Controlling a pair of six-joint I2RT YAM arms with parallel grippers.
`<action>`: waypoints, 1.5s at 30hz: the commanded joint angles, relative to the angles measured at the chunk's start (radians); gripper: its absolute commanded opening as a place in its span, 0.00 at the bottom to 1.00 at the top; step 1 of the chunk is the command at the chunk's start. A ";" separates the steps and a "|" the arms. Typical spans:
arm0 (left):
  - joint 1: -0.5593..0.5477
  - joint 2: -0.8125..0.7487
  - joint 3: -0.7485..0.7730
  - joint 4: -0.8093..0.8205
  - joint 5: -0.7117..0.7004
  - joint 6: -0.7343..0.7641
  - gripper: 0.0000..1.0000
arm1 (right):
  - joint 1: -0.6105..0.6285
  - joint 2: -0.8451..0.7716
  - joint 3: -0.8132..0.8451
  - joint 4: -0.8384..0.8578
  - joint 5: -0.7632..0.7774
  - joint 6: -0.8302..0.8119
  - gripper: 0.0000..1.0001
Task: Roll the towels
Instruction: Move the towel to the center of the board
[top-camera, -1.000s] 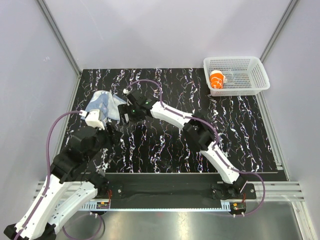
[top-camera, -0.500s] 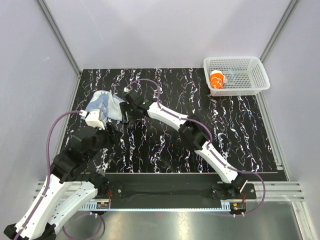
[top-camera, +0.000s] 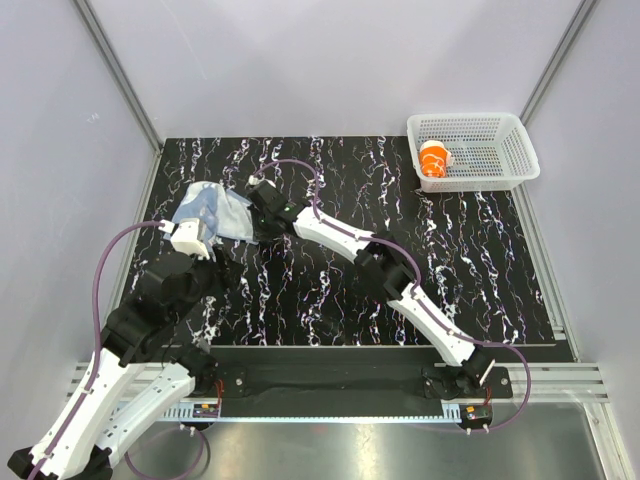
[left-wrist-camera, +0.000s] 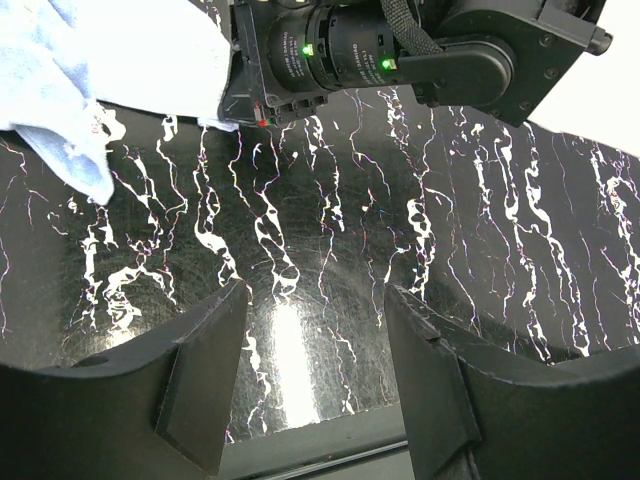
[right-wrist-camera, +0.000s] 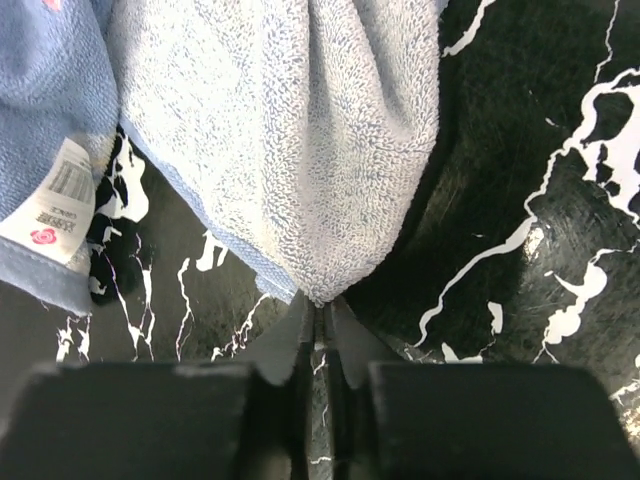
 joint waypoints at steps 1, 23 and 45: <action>0.003 -0.003 0.008 0.037 -0.006 0.017 0.62 | 0.011 -0.019 -0.059 0.006 0.075 -0.016 0.06; -0.052 0.453 -0.074 0.181 0.160 -0.156 0.57 | -0.061 -0.785 -0.911 -0.106 0.307 -0.074 0.00; -0.239 0.895 0.028 0.457 0.091 -0.334 0.63 | -0.060 -0.993 -1.218 -0.055 0.246 -0.034 0.00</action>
